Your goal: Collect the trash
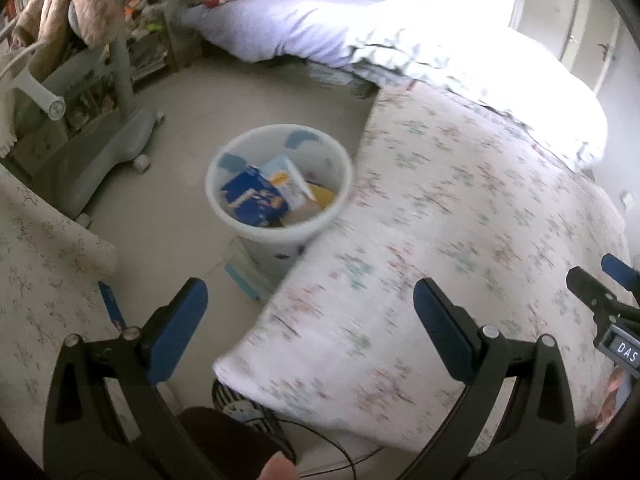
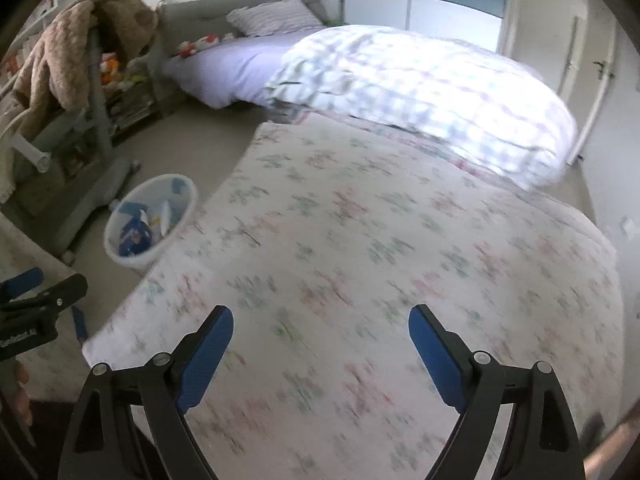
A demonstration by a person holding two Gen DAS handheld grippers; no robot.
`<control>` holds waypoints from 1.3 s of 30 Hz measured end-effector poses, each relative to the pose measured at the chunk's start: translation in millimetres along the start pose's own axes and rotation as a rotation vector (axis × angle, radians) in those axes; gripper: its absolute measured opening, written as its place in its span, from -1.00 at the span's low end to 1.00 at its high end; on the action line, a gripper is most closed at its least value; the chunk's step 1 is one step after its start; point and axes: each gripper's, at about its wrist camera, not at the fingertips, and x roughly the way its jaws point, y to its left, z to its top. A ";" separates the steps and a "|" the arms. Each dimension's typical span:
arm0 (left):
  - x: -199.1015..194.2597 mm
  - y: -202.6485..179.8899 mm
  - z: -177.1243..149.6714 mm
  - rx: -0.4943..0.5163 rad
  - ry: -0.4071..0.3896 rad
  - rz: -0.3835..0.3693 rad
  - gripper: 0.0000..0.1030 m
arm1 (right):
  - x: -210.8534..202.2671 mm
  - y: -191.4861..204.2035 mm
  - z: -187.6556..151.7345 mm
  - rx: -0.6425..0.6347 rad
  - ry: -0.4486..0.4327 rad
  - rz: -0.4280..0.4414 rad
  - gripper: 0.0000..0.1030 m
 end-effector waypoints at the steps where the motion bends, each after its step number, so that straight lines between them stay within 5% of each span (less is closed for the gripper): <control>1: -4.9 -6.0 -5.9 0.007 -0.012 0.006 0.98 | -6.6 -4.8 -6.6 0.016 -0.005 -0.002 0.77; 10: -24.7 -34.4 -33.6 0.022 -0.088 0.034 0.98 | -38.6 -6.5 -40.9 0.030 -0.054 0.013 0.77; 39: -27.1 -44.4 -39.3 0.002 -0.117 0.022 0.98 | -35.1 -10.7 -41.2 0.071 -0.064 0.028 0.77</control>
